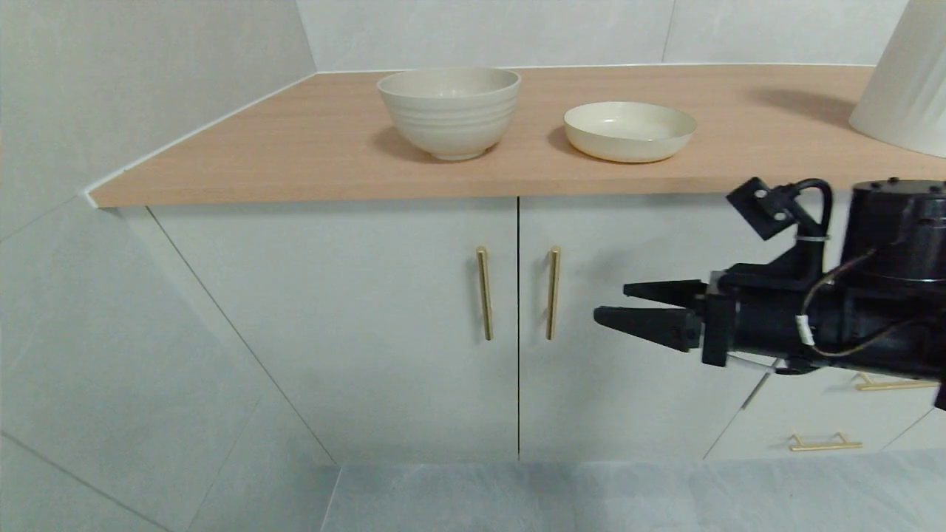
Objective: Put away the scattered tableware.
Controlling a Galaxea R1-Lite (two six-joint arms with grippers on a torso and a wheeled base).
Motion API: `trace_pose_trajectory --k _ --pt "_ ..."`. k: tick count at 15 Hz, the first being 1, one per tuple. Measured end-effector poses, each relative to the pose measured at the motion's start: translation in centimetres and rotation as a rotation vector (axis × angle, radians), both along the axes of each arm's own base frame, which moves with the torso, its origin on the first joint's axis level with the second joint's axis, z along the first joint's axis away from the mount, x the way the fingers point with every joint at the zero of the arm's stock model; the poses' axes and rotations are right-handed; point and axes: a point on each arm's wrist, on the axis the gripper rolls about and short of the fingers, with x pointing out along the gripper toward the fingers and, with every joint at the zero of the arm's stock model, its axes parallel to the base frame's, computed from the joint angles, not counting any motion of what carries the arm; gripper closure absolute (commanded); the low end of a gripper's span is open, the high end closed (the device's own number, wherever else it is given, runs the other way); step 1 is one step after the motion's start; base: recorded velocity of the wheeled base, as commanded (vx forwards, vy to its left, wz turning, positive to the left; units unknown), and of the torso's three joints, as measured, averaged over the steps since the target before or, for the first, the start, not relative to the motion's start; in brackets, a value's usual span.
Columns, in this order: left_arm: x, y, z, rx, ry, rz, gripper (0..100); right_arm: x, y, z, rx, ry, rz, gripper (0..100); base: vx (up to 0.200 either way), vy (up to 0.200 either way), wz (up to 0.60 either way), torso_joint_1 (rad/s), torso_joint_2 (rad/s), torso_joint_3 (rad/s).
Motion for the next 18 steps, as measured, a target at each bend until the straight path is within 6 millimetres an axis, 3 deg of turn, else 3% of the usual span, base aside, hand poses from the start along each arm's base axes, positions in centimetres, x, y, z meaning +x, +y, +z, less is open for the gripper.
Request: trace_pose_trajectory --k 2,6,11,18 --pt "0.0 0.0 0.0 0.0 0.0 0.0 0 2.3 2.6 -1.4 0.0 0.025 0.022 0 0.0 0.0 0.0 0.0 0.0 0.0" --pt "0.0 0.0 0.0 0.0 0.0 0.0 0 5.1 4.9 -3.1 0.054 0.0 -0.073 0 0.0 0.0 0.0 0.0 0.0 0.0" --pt "0.0 0.0 0.0 0.0 -0.001 0.0 0 5.9 6.2 -4.7 0.059 0.035 -0.104 0 0.0 0.0 0.0 0.0 0.0 0.0" --pt "0.0 0.0 0.0 0.0 0.0 0.0 0 5.7 7.6 -5.5 0.097 0.035 -0.099 0 0.0 0.0 0.0 0.0 0.0 0.0"
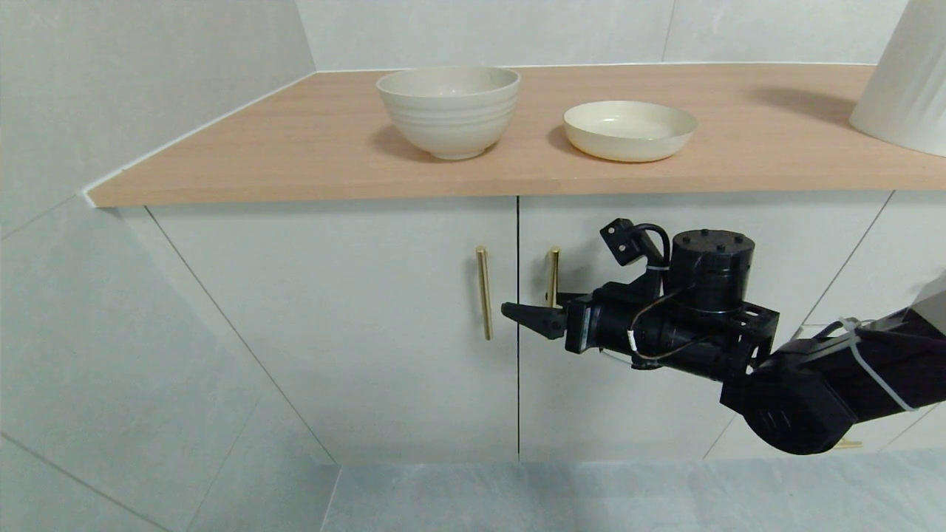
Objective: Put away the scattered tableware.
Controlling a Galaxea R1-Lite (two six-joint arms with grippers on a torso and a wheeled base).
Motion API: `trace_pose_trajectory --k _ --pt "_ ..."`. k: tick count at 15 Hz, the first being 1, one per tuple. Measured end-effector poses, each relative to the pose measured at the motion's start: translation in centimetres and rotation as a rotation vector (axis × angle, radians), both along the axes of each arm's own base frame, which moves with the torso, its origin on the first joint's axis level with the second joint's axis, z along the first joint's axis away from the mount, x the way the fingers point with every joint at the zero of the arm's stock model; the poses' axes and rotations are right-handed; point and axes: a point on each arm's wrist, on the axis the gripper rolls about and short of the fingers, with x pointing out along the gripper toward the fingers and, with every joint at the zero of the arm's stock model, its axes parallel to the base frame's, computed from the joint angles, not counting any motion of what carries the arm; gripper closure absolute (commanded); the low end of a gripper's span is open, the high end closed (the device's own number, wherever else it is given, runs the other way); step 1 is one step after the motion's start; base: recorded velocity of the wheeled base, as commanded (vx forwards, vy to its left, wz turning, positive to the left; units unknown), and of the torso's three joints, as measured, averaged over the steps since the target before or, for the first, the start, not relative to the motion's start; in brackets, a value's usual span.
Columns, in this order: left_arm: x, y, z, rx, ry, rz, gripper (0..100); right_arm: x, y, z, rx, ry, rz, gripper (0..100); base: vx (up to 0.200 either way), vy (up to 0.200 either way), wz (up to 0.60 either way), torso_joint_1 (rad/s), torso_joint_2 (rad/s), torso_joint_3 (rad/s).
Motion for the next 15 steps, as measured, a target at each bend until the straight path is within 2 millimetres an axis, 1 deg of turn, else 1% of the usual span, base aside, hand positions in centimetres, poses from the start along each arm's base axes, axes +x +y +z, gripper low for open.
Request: trace_pose_trajectory --k 5,8,14,15 --pt "0.0 0.0 0.0 0.0 0.0 0.0 0 -1.0 0.9 -0.2 0.02 0.039 0.02 0 0.0 0.0 0.0 0.0 0.0 0.0" --pt "0.0 0.0 0.0 0.0 0.0 0.0 0 -1.7 1.0 -0.3 0.015 0.047 0.037 0 0.0 0.0 0.0 0.0 0.0 0.0" --pt "0.0 0.0 0.0 0.0 0.0 0.0 0 -4.5 0.6 -0.8 0.009 0.052 0.079 0 0.0 0.0 0.0 0.0 0.0 0.0" --pt "0.0 0.0 0.0 0.0 0.0 0.0 0 -5.3 0.5 -1.0 0.006 0.053 0.09 0 0.0 0.0 0.0 0.0 0.0 0.0"
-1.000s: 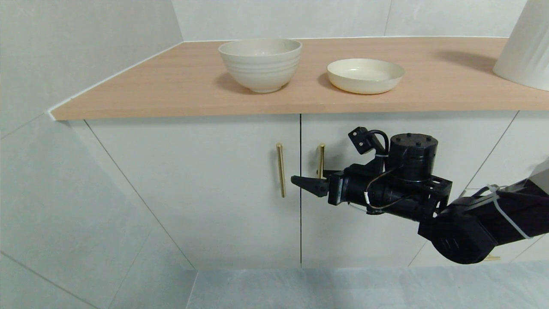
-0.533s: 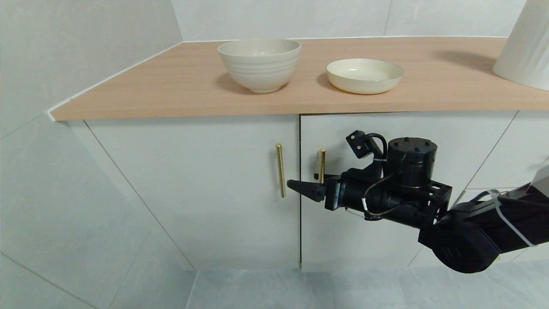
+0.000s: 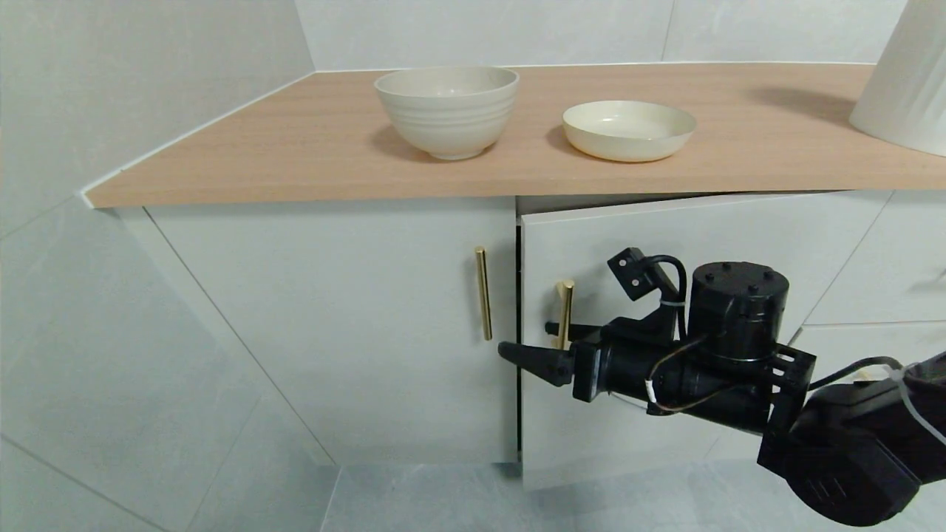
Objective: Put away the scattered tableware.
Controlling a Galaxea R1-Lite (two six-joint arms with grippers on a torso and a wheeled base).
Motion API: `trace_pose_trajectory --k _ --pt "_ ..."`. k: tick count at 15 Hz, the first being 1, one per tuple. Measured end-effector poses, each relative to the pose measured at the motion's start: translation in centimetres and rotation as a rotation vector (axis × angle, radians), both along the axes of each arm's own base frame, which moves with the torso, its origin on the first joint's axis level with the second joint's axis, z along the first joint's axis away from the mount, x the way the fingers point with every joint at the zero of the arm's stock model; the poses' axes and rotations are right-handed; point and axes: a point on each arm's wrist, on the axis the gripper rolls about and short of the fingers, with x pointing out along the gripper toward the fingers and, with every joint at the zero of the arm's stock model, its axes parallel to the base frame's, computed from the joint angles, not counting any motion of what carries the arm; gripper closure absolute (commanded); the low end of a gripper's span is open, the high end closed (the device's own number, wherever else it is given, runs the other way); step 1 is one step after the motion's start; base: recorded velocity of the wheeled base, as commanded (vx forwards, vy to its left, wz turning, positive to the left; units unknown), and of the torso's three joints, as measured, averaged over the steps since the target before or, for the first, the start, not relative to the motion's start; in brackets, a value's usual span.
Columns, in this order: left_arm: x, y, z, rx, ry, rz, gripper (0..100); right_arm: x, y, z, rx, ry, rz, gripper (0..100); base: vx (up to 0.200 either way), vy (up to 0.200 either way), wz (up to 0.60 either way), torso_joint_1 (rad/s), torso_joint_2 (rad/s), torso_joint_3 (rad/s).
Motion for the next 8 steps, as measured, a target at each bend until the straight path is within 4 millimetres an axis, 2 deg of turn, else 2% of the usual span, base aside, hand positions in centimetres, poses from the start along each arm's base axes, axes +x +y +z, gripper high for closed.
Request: trace_pose_trajectory --k 4,8 --pt "0.0 0.0 0.0 0.0 0.0 0.0 0 -2.2 -0.9 -0.1 -0.008 0.01 0.029 0 0.0 0.0 0.0 0.0 0.0 0.0" --pt "0.0 0.0 0.0 0.0 0.0 0.0 0 -5.0 -3.0 -0.7 -0.019 0.032 0.05 0 0.0 0.0 0.0 0.0 0.0 0.0"
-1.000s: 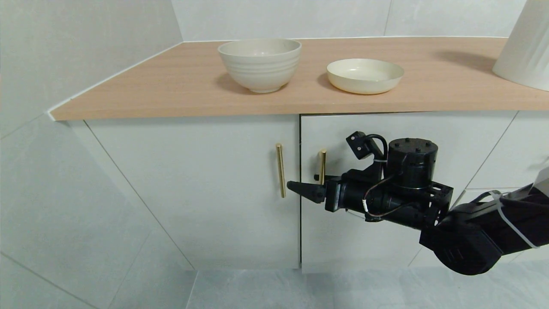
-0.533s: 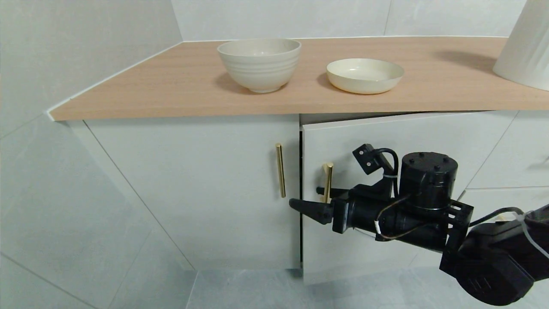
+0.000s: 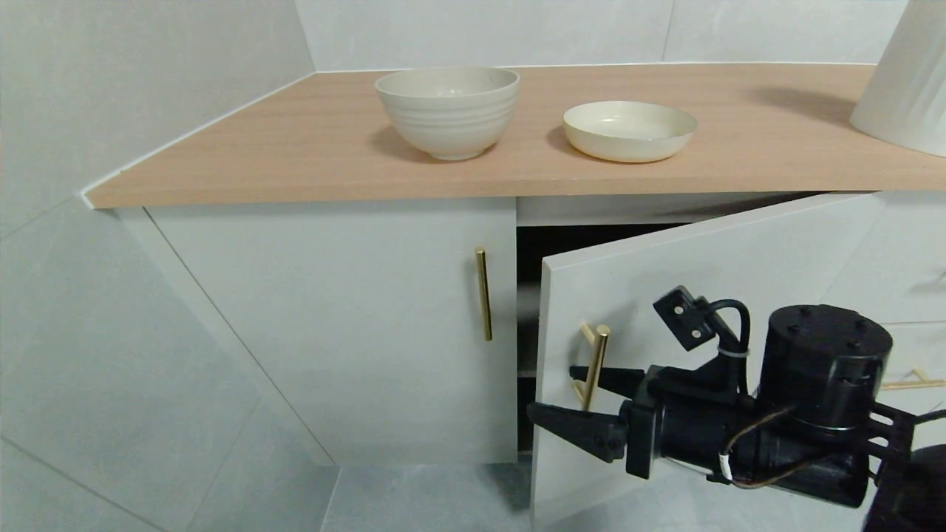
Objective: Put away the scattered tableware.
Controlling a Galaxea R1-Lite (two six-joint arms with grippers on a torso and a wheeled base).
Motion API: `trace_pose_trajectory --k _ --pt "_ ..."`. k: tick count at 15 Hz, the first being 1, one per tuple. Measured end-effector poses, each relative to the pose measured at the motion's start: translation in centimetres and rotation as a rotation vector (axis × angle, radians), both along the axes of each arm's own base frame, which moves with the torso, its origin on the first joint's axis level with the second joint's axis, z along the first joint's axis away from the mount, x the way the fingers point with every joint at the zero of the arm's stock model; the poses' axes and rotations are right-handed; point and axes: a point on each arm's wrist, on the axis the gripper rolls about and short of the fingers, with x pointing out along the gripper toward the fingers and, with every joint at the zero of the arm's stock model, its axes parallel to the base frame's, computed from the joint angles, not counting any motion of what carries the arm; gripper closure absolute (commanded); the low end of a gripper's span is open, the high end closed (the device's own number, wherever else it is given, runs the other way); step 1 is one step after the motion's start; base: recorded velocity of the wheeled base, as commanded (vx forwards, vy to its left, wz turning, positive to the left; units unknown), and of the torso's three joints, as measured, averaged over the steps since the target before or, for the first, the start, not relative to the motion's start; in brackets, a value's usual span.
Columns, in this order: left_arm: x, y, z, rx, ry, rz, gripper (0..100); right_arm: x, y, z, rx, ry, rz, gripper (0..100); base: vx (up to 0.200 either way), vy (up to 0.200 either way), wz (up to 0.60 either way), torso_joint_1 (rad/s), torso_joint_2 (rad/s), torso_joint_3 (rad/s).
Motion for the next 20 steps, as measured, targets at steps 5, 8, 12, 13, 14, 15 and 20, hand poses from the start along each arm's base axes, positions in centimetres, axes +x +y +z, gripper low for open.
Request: trace_pose_trajectory --k 5,8,12,13,14,15,20 --pt "0.0 0.0 0.0 0.01 0.0 -0.001 0 -2.5 -1.2 0.1 -0.002 0.002 0.028 0 0.0 0.0 0.0 0.0 0.0 0.0" --pt "0.0 0.0 0.1 0.002 -0.006 -0.001 0 -3.0 -1.6 0.1 -0.003 0.001 0.033 0 0.0 0.0 0.0 0.0 0.0 0.0" --pt "-1.5 -0.1 5.6 -0.033 -0.13 -0.118 0 -3.3 -1.8 0.2 0.0 -0.004 0.037 0 0.0 0.0 0.0 0.0 0.0 0.0" --pt "-1.6 -0.1 7.0 -0.038 -0.112 -0.178 0 -3.4 -1.8 0.2 0.001 -0.005 0.039 0 0.0 0.0 0.0 0.0 0.0 0.0" --pt "-1.3 -0.2 8.3 -0.041 -0.075 -0.247 0 -3.5 -1.9 0.3 0.006 -0.009 0.039 0 0.0 0.0 0.0 0.0 0.0 0.0" --pt "-0.8 -0.2 9.2 -0.044 -0.036 -0.304 0 -3.6 -1.9 0.5 0.01 -0.013 0.04 0 0.0 0.0 0.0 0.0 0.0 0.0" --pt "8.6 -1.6 13.0 -0.079 0.261 -0.479 0 -3.7 -2.1 0.6 0.014 -0.018 0.042 0 0.0 0.0 0.0 0.0 0.0 0.0"
